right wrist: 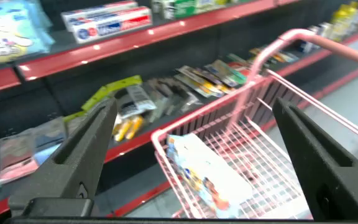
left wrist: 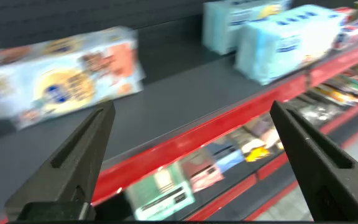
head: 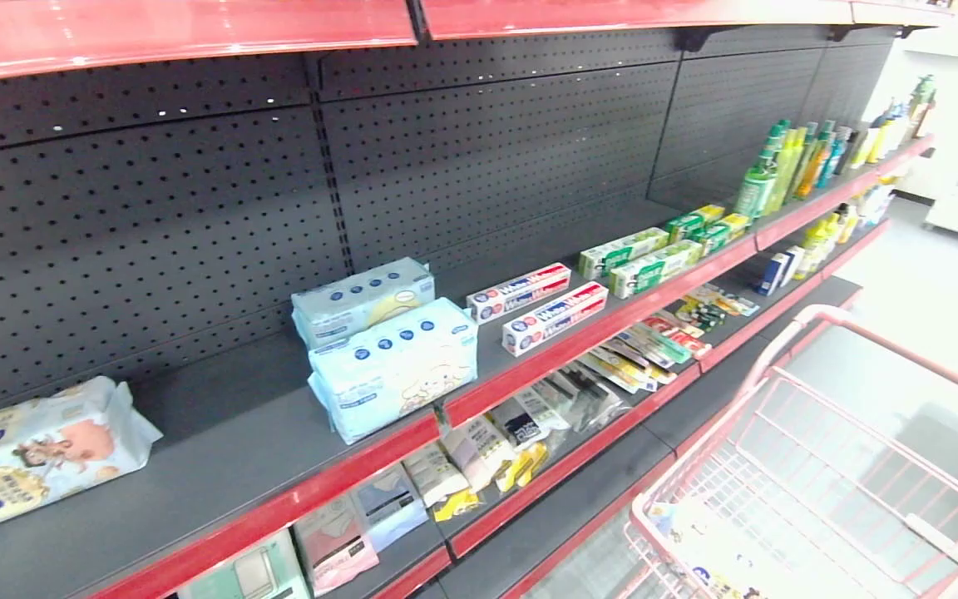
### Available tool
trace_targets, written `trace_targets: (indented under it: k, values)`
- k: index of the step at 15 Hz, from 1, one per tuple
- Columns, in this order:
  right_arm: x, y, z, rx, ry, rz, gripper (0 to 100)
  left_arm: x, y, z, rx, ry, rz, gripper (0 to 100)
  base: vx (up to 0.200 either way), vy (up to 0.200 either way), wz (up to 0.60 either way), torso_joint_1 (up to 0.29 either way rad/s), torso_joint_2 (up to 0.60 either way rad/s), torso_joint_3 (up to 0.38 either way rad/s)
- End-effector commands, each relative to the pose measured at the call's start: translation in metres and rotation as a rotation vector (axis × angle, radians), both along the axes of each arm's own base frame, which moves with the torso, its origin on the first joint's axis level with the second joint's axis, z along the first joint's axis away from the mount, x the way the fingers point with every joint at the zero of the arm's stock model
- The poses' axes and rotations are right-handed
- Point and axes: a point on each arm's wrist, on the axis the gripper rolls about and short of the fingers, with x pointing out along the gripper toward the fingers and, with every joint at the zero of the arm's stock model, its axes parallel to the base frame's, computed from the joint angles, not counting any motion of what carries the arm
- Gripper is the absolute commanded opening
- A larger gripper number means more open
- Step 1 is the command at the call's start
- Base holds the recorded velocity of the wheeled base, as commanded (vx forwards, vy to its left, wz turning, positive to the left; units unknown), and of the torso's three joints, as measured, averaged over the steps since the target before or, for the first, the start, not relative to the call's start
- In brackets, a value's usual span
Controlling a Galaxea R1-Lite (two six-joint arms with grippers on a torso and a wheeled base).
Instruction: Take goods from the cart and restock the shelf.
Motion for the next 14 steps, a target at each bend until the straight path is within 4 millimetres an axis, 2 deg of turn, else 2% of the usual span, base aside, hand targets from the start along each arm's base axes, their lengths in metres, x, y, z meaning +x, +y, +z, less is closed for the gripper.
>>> trace_targets:
  k: [1,10,13,14]
  values:
    - [0.000,0.000,0.000,0.002,0.001,0.001,100,0.000,0.000,0.000,0.000,0.003,0.001,100,0.000,0.000,0.00,0.000,0.00,0.000]
    - [0.000,0.000,0.000,0.002,0.002,0.007,100,0.000,0.000,0.000,0.000,0.001,0.001,100,0.000,0.000,0.00,0.000,0.00,0.000]
    - [0.013,0.000,0.004,0.054,0.168,-0.136,100,0.000,0.000,0.000,0.000,0.001,0.001,100,0.000,0.000,0.00,0.000,0.00,0.000]
    - [0.016,0.001,0.012,0.054,0.182,-0.074,100,0.000,0.000,0.000,0.000,0.001,0.001,100,0.000,0.000,0.00,0.000,0.00,0.000]
